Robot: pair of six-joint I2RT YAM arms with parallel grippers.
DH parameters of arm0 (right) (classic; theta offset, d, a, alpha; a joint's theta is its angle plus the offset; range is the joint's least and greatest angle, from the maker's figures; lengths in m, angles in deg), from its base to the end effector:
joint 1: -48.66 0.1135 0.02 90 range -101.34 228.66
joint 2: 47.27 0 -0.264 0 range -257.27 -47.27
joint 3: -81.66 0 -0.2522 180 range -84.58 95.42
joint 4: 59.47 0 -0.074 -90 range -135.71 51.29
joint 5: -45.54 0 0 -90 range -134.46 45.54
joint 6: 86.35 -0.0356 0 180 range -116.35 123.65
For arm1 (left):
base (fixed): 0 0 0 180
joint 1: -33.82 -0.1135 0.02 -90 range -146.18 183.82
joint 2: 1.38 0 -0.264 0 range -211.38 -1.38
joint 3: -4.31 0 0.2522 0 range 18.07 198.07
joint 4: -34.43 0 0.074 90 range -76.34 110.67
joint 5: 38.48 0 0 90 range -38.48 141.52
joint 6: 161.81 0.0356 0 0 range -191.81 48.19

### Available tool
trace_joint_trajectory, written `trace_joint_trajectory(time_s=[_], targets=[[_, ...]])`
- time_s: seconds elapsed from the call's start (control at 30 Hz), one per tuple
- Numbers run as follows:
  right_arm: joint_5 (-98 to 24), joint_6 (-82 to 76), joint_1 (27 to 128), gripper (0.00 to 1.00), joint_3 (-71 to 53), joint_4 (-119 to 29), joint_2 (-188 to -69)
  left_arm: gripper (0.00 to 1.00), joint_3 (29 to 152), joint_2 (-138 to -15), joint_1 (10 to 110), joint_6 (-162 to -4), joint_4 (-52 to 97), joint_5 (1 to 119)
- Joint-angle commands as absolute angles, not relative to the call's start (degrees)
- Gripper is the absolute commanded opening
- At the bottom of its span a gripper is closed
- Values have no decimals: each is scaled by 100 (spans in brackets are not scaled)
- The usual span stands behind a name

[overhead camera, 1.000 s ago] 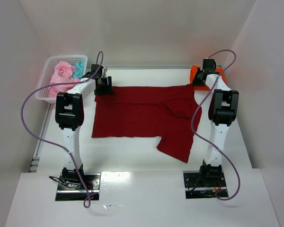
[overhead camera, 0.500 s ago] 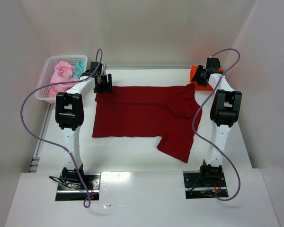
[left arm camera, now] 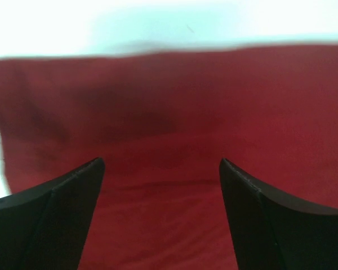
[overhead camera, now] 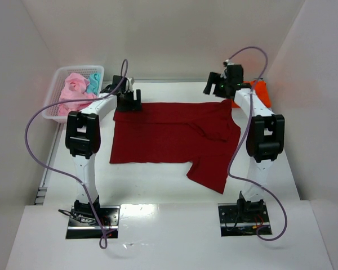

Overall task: Fold and stack the t-shirts
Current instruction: Fold the flattened tshirt in 1/3 of the way

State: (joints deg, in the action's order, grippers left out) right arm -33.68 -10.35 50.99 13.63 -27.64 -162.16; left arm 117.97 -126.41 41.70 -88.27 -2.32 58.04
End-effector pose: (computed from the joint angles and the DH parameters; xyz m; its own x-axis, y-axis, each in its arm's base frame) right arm 0.4719 0.0259 0.2780 -0.5994 0.2135 -0.7714 -0.0500 0.9519 0.3022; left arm 0.4866 -0.0714 0.1985 -0.7672 -0.1780 -0.6163 -0.0063 0.9628 -0.2702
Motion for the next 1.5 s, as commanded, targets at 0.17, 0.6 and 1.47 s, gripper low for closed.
trace_joint_trajectory(time_s=[0.17, 0.6, 1.47], targets=[[-4173, -953, 5612, 91, 367, -2892, -16302, 98, 10983, -12056, 4410, -8885, 984, 5767], [-4367, -900, 5666, 79, 743, -2787, -17093, 100, 11333, -12530, 4515, -9184, 477, 4635], [-4314, -953, 5956, 88, 2774, -1881, -18464, 100, 13434, -14006, 4182, -9088, -1079, 3965]])
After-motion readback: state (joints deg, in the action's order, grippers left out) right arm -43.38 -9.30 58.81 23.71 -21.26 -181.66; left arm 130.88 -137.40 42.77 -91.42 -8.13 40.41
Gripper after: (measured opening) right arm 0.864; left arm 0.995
